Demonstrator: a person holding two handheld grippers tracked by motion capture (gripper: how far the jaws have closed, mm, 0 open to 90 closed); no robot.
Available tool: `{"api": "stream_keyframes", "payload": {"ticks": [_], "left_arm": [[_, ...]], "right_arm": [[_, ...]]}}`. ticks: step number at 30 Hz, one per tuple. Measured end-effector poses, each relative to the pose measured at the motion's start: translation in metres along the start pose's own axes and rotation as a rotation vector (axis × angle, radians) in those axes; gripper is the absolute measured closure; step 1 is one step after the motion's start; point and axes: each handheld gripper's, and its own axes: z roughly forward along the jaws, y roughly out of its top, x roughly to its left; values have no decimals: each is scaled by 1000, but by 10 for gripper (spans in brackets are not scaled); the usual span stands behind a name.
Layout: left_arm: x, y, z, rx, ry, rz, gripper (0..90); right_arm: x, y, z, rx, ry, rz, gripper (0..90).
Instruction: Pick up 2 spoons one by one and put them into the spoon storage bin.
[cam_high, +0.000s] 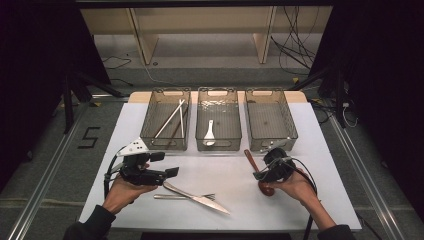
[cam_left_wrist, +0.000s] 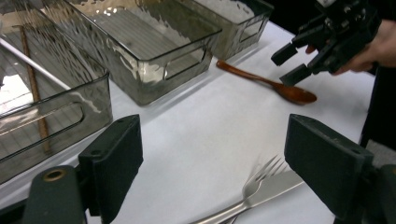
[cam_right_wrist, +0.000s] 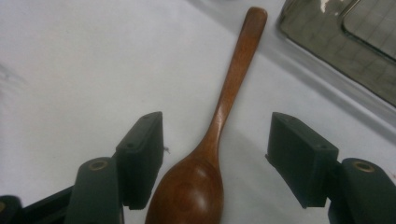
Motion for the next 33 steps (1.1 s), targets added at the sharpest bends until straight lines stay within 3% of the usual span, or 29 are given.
{"api": "stream_keyframes", "payload": {"ticks": [6, 16, 28, 30, 33], "left_arm": [[-2, -1, -2, -23, -10, -4, 183], [1, -3, 1, -18, -20, -11, 175], [3, -4, 4, -6, -28, -14, 175], [2, -4, 5, 1, -29, -9, 175], [1, -4, 6, -2, -33, -9, 175]], "right_arm": [[1, 3, 10, 52, -5, -26, 448], [-2, 5, 20, 101, -5, -36, 546], [2, 8, 23, 127, -6, -65, 708], [3, 8, 23, 129, 0, -75, 765], [6, 9, 23, 132, -10, -106, 780]]}}
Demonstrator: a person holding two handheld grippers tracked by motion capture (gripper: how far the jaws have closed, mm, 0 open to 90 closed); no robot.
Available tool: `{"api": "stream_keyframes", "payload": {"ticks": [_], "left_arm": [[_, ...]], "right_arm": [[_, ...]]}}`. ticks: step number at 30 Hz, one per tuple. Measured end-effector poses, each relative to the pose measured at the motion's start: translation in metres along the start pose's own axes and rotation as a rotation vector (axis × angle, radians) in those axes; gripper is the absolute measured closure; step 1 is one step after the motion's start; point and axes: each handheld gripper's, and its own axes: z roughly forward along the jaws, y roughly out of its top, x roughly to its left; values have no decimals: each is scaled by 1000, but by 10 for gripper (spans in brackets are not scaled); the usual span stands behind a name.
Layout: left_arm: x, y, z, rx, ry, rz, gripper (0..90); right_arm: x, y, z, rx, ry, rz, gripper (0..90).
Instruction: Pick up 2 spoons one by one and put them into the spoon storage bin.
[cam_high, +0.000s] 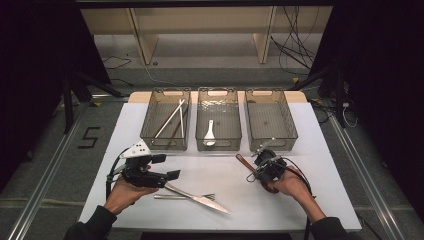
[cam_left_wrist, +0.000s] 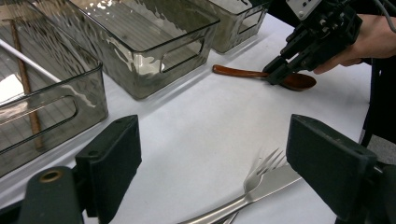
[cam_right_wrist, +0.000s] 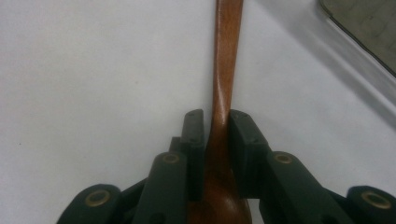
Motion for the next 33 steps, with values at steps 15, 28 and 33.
{"api": "stream_keyframes", "payload": {"ticks": [15, 28, 33], "left_arm": [[1, 0, -1, -3, 14, 0, 175], [4, -1, -2, -3, 18, -6, 175], [6, -1, -2, -5, 21, -11, 175]], "right_arm": [[7, 1, -7, -3, -5, -73, 821], [5, 1, -21, -63, 6, -64, 825], [3, 0, -32, -114, 17, -46, 825]]}}
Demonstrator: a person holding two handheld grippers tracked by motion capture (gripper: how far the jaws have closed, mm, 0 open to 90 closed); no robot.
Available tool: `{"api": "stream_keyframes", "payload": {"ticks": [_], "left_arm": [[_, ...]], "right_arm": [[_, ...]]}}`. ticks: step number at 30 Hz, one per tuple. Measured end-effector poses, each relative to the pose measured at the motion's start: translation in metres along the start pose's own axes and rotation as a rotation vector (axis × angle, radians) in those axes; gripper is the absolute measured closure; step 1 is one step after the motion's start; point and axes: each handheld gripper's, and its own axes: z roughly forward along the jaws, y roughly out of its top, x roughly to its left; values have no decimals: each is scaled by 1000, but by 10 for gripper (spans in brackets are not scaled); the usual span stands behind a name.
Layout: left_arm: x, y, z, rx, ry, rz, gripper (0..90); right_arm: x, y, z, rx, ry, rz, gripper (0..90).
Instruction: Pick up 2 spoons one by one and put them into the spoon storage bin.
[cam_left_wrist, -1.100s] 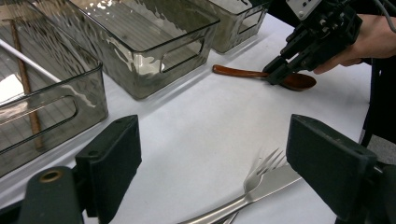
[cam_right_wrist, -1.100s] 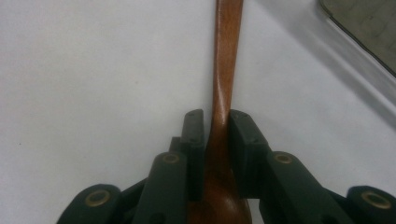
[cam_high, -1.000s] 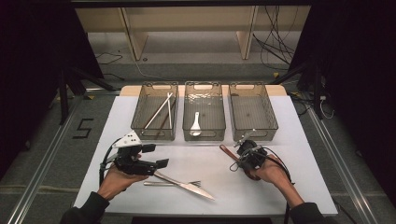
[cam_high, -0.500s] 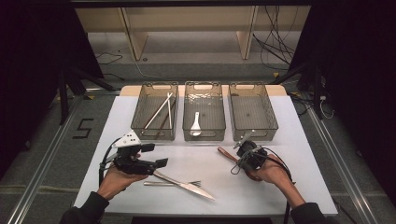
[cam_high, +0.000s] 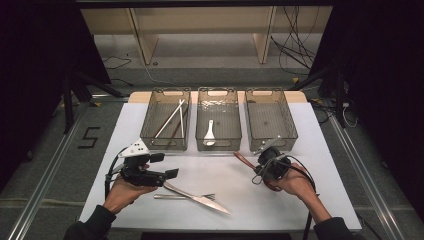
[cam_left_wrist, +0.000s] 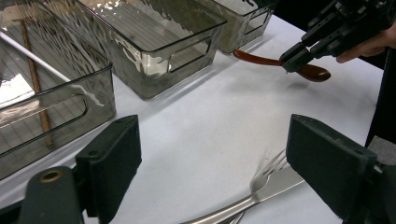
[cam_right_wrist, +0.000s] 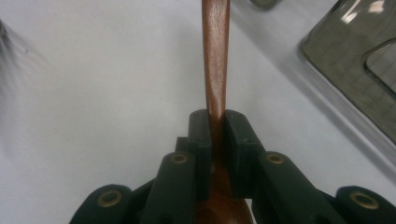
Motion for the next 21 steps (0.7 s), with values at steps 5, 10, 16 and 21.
{"api": "stream_keyframes", "payload": {"ticks": [5, 10, 16, 21], "left_arm": [[1, 0, -1, -7, 3, -8, 175], [3, 0, -3, -26, 10, -14, 174], [2, 0, -5, -37, 13, -5, 170], [1, -1, -5, -42, 16, 2, 166]], "right_arm": [[-3, 4, -15, -84, 13, 16, 825], [-9, 15, -28, -159, 11, 40, 825], [-15, 34, -35, -222, -4, 64, 824], [-21, 48, -33, -238, -13, 71, 824]]}}
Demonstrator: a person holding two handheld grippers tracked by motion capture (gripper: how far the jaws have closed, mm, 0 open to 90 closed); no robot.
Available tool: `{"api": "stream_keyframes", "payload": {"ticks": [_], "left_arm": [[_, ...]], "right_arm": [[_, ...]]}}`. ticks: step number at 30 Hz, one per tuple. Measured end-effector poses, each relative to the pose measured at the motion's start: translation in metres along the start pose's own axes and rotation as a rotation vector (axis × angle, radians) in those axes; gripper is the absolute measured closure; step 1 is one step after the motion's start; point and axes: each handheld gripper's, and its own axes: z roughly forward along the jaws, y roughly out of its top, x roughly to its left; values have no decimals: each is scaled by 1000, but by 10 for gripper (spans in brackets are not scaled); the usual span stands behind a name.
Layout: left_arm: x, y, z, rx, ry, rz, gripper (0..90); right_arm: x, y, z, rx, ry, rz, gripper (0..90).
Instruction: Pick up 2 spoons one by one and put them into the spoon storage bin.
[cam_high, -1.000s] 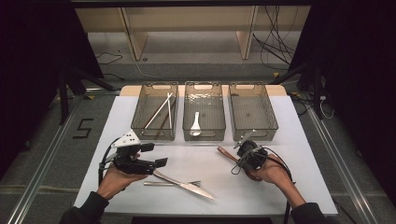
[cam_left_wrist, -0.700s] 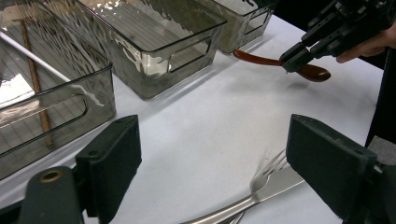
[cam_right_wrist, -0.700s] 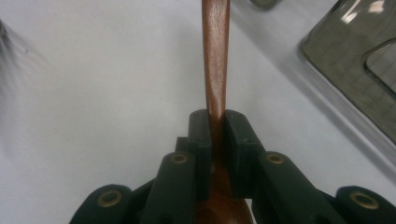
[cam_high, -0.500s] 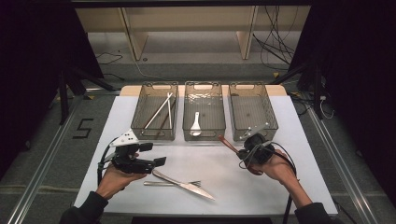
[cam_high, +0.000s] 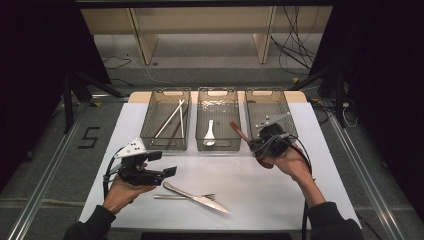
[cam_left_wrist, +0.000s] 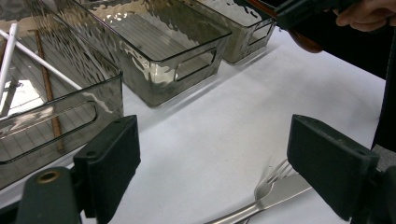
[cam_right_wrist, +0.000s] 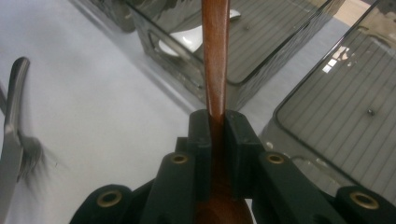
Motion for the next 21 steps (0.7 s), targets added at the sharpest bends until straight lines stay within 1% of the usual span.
{"api": "stream_keyframes", "payload": {"ticks": [4, 6, 7, 10, 17, 21], "left_arm": [[0, -1, 0, -1, 3, 3, 165], [1, -1, 0, 8, 4, 10, 164], [0, -1, 1, 4, 4, 5, 164], [0, -1, 1, 7, 4, 13, 164], [0, -1, 1, 1, 9, 15, 164], [0, -1, 1, 6, 10, 18, 164]], "right_arm": [[-2, 9, 5, -8, -5, 7, 824], [-3, 13, 7, -14, -7, 8, 824], [-3, 15, 8, -16, -7, 8, 824], [-3, 22, 10, -22, -10, 8, 824], [-8, 39, 15, -40, -25, 23, 824], [-10, 47, 19, -42, -29, 28, 824]]}}
